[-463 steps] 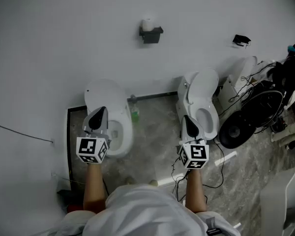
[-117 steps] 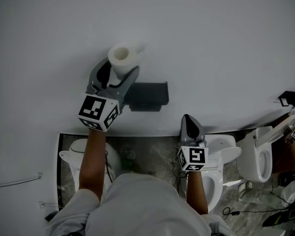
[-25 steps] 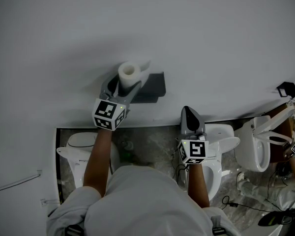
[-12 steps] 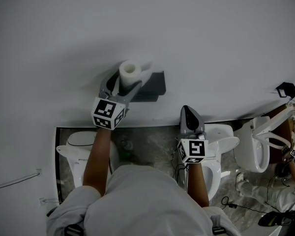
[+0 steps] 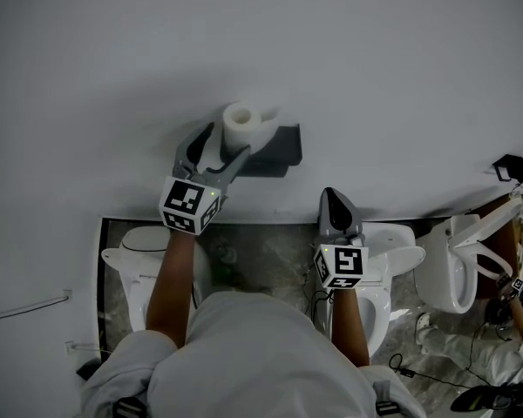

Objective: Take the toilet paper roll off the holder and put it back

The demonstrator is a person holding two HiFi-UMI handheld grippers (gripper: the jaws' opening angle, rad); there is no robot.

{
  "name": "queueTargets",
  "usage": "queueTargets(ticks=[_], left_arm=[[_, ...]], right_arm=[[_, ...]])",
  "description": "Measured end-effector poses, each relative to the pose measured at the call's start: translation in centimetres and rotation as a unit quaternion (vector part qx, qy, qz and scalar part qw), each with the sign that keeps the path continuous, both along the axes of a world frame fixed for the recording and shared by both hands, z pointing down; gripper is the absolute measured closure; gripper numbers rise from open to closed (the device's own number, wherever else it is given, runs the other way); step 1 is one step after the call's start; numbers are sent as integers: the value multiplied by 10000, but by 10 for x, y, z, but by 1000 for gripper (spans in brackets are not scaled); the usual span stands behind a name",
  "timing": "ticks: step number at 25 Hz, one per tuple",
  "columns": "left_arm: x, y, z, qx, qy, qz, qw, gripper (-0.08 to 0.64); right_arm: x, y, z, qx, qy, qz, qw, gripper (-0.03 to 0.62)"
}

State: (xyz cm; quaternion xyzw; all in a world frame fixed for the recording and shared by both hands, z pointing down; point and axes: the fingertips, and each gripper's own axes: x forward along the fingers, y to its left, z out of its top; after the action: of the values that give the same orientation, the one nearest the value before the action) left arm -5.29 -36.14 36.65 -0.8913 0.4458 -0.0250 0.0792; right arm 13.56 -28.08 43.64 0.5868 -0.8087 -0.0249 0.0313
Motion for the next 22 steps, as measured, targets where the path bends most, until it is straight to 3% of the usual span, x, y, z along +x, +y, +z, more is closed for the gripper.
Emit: queueTargets(ticks=[22], left_arm=[[-40, 65, 18, -208, 136, -600, 9979, 451]], right_arm=[[-35, 7, 0, -22, -32, -576, 9983, 591]])
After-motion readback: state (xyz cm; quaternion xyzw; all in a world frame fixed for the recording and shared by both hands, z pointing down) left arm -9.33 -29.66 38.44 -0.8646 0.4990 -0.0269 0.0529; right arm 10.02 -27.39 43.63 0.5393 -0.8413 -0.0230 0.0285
